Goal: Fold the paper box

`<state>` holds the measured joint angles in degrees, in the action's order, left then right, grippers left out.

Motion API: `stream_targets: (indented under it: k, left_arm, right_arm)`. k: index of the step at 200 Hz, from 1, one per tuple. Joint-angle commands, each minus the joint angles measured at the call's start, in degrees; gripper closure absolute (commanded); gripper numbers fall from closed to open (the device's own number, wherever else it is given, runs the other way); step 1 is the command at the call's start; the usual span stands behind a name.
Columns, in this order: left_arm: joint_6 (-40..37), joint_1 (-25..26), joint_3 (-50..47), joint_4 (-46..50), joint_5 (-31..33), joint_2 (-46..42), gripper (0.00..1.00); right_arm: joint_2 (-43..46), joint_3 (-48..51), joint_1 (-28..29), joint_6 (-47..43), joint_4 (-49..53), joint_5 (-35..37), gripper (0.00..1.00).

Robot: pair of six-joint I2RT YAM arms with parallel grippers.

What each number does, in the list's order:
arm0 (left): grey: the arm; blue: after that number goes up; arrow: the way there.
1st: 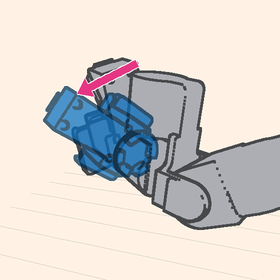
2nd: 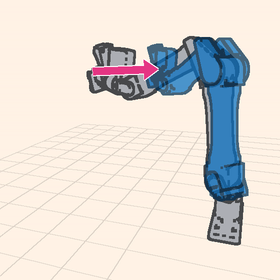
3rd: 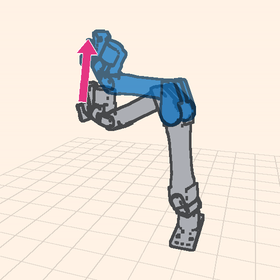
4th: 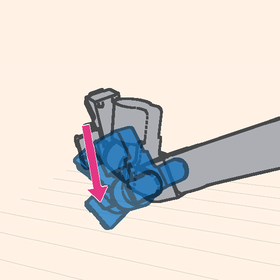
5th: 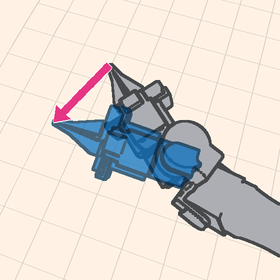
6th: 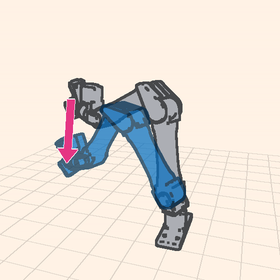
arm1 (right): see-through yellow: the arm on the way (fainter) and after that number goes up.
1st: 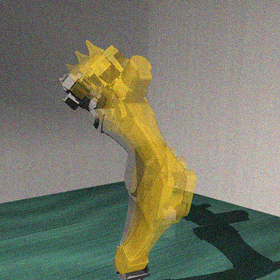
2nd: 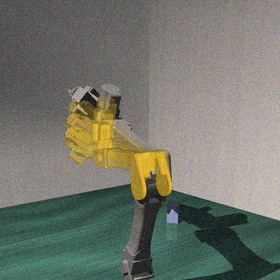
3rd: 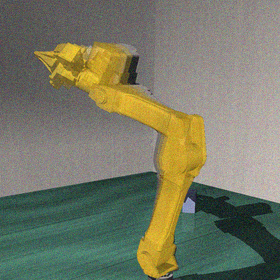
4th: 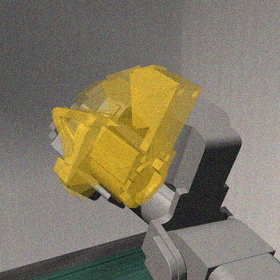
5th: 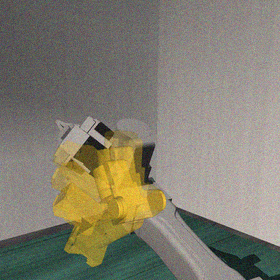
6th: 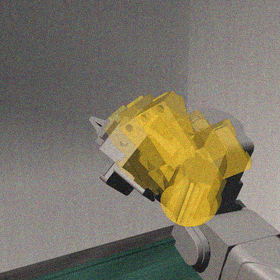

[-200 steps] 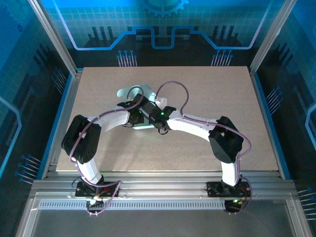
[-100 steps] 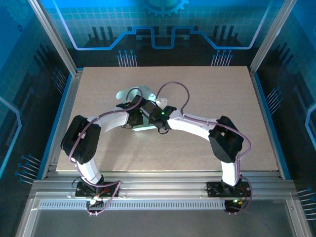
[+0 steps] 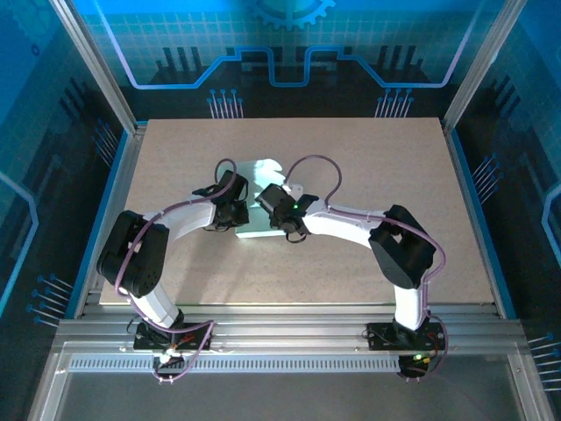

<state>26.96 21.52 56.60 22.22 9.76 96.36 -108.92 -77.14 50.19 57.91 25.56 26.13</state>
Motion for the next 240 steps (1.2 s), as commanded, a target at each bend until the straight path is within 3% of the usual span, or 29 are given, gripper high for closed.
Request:
stream_targets:
  k: [1, 32, 77, 100, 127, 240]
  left_arm:
    - [-2.7, -0.3, 1.3, 2.5, 4.2, -0.2, 1.00]
    - [-4.1, -0.2, 2.2, 5.1, 7.1, 0.8, 1.00]
    - [-5.0, -0.2, 3.5, 6.8, 8.8, 1.7, 1.00]
    - [-5.4, 0.0, 4.1, 7.3, 9.2, 2.1, 1.00]
    - [-4.7, 0.4, 5.0, 8.3, 9.7, 2.6, 1.00]
    - [-3.1, 1.8, 6.0, 8.9, 8.5, 4.6, 0.99]
  right_arm:
    - [4.3, 2.1, 0.0, -0.5, -5.2, -3.6, 0.57]
    - [7.7, 6.0, -0.8, -2.2, -6.9, -3.8, 0.34]
    - [14.5, 14.7, -2.7, -5.1, -11.4, -6.5, 0.24]
    - [15.6, 18.8, -6.3, -8.4, -17.1, -14.9, 0.29]
    - [10.4, 15.3, -9.6, -11.7, -17.2, -25.3, 0.31]
    - [-6.9, -3.3, -5.4, -14.9, -2.6, -7.9, 0.67]
